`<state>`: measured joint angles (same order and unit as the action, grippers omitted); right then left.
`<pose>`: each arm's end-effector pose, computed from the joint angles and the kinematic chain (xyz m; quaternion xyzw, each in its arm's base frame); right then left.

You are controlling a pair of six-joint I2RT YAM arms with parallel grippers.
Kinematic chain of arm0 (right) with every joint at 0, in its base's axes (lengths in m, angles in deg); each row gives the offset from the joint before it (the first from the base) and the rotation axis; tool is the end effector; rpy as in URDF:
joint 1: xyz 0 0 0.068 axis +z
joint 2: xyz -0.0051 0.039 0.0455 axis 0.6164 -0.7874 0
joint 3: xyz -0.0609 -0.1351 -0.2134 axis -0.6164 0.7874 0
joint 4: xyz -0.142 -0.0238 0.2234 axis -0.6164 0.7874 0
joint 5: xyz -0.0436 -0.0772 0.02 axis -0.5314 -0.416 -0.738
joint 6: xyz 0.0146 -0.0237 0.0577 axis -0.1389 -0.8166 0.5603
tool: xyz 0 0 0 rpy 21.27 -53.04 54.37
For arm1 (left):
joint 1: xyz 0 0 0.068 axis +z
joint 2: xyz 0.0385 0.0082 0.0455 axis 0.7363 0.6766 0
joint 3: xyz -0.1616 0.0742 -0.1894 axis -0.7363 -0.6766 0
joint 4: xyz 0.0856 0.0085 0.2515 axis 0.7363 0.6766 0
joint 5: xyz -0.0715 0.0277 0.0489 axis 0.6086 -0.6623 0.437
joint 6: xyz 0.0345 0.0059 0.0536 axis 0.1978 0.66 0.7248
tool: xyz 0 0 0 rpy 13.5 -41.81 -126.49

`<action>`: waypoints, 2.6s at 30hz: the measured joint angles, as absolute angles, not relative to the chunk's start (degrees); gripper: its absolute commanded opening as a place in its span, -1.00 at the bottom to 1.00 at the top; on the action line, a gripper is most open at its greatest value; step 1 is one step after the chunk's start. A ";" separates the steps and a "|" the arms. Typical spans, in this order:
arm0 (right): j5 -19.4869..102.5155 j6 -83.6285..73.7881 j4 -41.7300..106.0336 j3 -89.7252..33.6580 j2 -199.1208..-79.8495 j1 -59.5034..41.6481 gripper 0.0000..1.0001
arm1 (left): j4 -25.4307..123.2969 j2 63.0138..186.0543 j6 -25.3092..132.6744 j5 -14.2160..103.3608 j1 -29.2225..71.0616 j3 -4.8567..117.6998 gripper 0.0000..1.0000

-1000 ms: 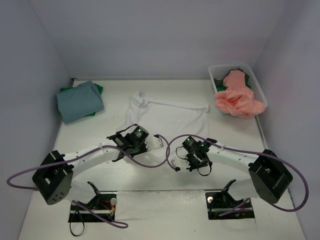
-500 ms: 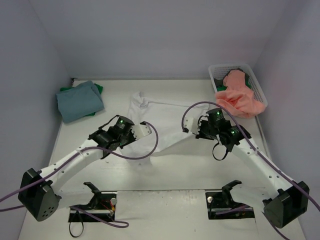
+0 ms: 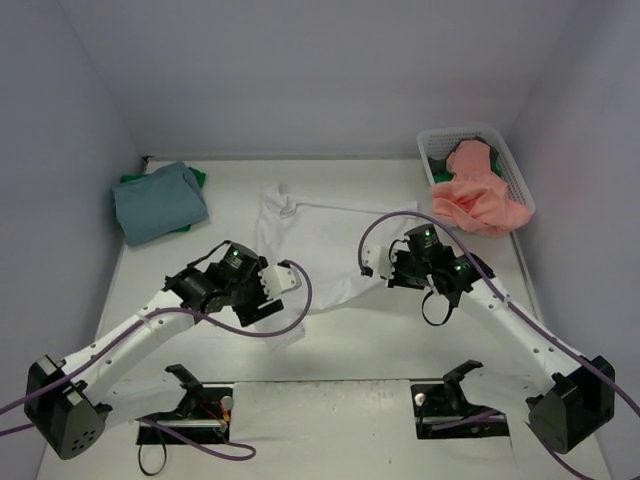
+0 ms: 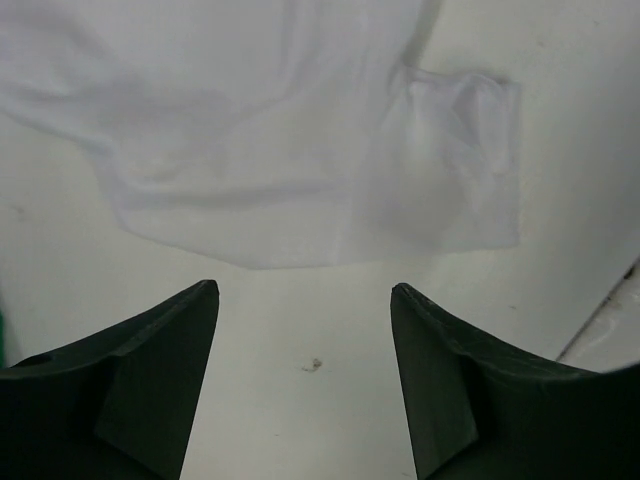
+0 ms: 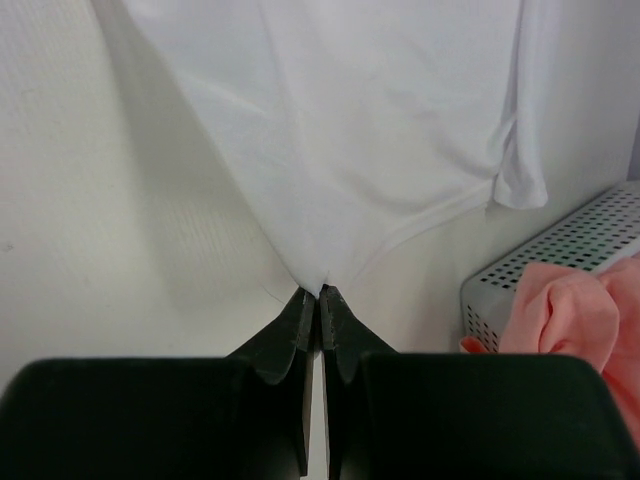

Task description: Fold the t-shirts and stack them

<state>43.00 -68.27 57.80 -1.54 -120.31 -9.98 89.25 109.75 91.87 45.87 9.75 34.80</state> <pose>0.2207 0.1265 0.2605 -0.6309 0.6424 -0.0358 0.4335 0.1812 -0.1502 0.2555 0.5205 0.7728 -0.1117 0.3456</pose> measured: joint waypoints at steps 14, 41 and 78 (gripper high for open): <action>44.62 -67.98 57.90 -1.06 -123.94 -9.83 -1.00 | 83.99 118.03 90.12 46.68 0.83 27.71 0.30; 44.79 -67.48 57.90 0.31 -126.30 -9.83 -1.00 | 81.71 126.47 88.00 50.09 -7.21 27.43 0.16; 44.79 -66.37 57.95 2.13 -123.55 -9.83 -1.00 | 73.28 130.01 90.37 40.15 -8.46 25.94 -1.00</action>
<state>44.79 -66.37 57.95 2.13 -123.55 -9.83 73.28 130.01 90.37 40.15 -8.46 25.94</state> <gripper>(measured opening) 0.007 0.009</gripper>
